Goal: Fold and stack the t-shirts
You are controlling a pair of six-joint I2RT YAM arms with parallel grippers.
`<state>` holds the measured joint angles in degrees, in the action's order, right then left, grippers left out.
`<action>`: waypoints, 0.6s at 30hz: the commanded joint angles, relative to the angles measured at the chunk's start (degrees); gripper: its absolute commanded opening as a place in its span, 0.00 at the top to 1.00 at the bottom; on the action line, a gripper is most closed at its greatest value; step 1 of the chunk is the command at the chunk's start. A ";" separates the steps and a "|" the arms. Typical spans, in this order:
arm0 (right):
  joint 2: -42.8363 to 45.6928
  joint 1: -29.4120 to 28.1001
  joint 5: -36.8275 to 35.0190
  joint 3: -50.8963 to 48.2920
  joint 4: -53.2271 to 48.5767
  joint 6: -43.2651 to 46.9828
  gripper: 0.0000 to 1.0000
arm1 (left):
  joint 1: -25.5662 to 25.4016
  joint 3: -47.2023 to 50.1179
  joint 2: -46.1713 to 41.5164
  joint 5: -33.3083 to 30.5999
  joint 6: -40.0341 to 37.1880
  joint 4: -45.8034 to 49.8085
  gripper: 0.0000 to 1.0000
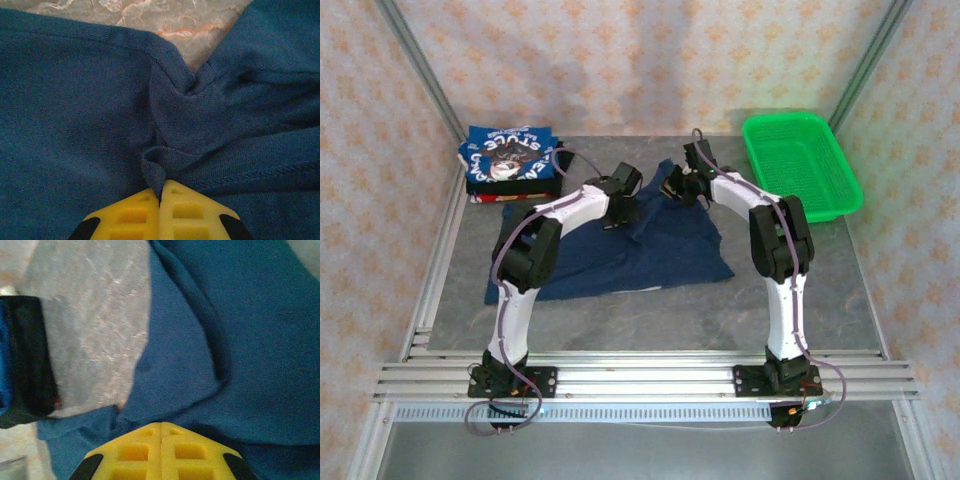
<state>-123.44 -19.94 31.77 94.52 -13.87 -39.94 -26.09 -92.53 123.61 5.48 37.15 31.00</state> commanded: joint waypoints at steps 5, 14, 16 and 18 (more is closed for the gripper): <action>-2.49 -0.08 3.08 3.15 15.99 -8.53 0.95 | 1.91 4.06 -3.79 -2.79 7.14 -2.87 1.00; 0.64 -0.11 1.22 6.96 -1.49 -0.21 0.65 | 4.23 7.27 -7.12 -5.50 11.24 -3.63 0.84; 3.68 -0.73 -0.67 4.72 -10.10 5.16 0.65 | 4.94 6.75 -7.25 -4.78 12.00 -3.94 0.85; 6.71 -1.71 -3.93 0.55 -15.73 8.36 0.68 | 5.18 5.30 -6.48 -4.14 11.95 -3.44 0.87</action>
<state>-123.04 -20.23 32.38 98.21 -16.45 -38.98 -21.56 -86.04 118.89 3.51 47.31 27.70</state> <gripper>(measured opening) 0.327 0.131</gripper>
